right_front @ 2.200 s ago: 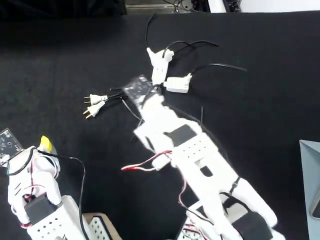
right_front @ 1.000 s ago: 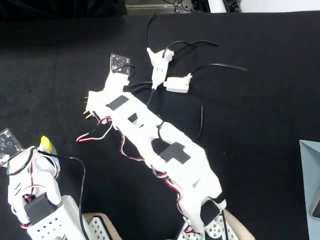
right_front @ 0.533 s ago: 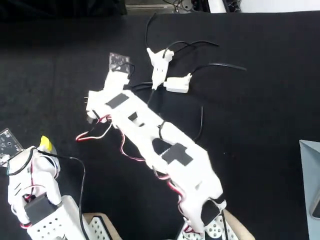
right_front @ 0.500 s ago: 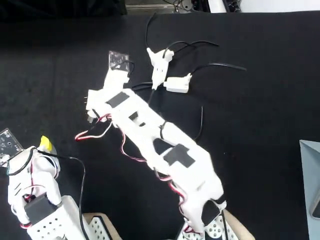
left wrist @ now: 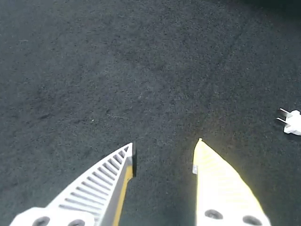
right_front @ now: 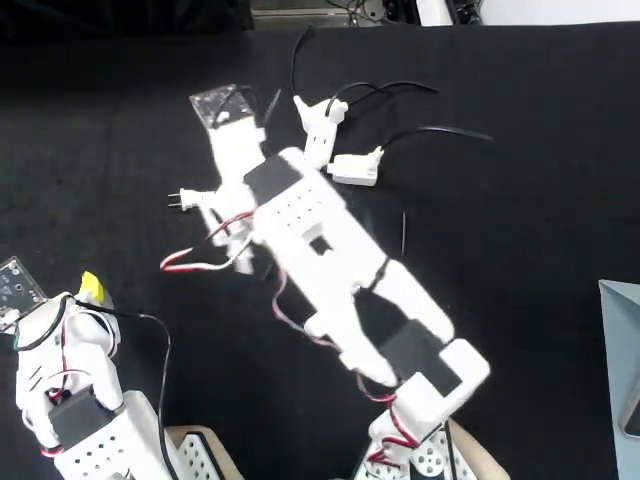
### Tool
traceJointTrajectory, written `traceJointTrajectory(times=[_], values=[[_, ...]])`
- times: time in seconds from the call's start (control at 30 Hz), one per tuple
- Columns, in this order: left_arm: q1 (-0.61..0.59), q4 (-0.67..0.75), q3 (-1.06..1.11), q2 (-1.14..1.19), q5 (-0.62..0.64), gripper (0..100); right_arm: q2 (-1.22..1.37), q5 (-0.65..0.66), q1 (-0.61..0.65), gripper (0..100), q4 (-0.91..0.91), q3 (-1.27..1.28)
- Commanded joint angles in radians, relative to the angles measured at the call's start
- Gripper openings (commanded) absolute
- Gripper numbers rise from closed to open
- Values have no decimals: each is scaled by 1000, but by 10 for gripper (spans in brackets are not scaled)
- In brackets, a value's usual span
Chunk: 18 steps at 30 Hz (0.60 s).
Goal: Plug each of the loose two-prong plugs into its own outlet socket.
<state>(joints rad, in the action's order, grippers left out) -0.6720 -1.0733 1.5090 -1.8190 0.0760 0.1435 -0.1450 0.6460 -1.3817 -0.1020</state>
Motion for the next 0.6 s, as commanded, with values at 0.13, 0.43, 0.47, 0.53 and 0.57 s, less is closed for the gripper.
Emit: traceJointTrajectory(times=[0.13,0.43,0.47,0.53,0.57], values=[[-10,26,-7,-6,8,209,-94,172,-120,12,-123,77],[-10,26,-7,-6,8,209,-275,196,-92,12,341,568],[-10,26,-7,-6,8,209,-272,198,-80,12,390,605],[-10,26,-7,-6,8,209,-249,198,-54,13,453,653],[-10,26,-7,-6,8,209,-228,198,-48,14,471,661]])
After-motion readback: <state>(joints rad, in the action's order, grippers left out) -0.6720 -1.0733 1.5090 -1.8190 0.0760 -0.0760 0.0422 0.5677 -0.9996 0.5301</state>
